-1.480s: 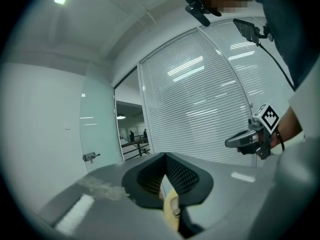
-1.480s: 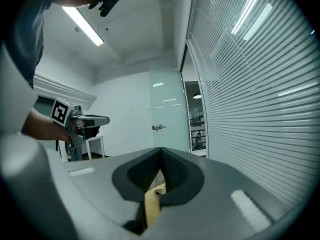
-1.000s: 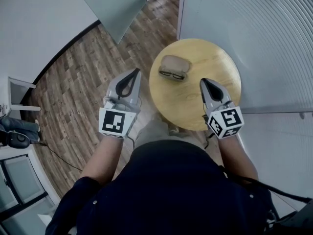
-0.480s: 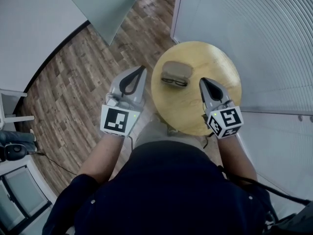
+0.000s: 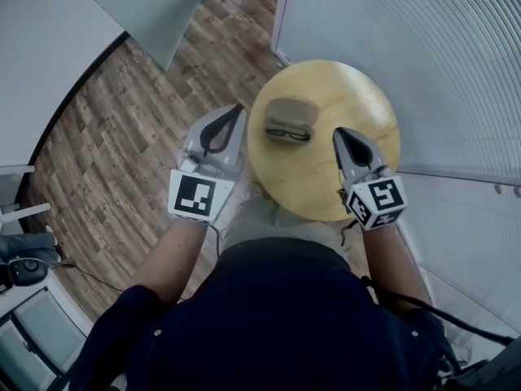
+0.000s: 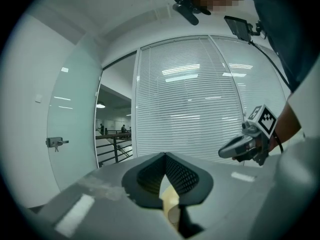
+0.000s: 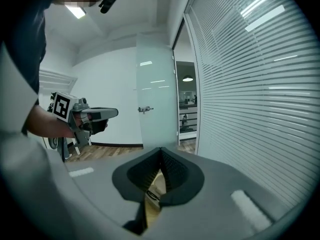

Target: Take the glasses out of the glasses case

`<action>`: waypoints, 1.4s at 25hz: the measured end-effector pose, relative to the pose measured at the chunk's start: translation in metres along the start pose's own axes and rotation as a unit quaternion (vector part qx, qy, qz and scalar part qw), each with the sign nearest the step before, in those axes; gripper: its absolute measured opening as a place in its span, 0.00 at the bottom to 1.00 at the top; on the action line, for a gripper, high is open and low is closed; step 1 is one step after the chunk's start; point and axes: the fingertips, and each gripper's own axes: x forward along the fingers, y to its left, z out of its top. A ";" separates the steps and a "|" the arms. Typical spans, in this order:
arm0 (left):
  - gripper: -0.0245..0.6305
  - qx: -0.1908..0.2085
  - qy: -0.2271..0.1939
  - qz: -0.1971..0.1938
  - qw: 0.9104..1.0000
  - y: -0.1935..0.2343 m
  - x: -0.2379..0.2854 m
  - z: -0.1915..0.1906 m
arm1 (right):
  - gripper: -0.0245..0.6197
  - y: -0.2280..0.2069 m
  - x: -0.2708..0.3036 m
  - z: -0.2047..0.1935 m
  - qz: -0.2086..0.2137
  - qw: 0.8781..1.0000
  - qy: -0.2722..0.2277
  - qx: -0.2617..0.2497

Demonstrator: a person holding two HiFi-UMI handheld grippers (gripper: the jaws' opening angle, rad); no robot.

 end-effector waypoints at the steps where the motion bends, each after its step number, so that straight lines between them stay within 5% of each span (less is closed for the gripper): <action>1: 0.05 -0.001 0.001 -0.001 1.000 -0.002 0.001 -0.002 | 0.05 0.001 0.002 -0.004 0.004 1.000 0.005 0.000; 11: 0.05 -0.018 0.025 0.034 0.999 0.017 0.013 -0.041 | 0.05 0.005 0.045 -0.042 0.052 0.998 0.041 0.001; 35: 0.05 -0.014 0.074 0.033 0.997 0.011 0.049 -0.134 | 0.05 0.020 0.105 -0.158 0.149 0.979 0.140 -0.018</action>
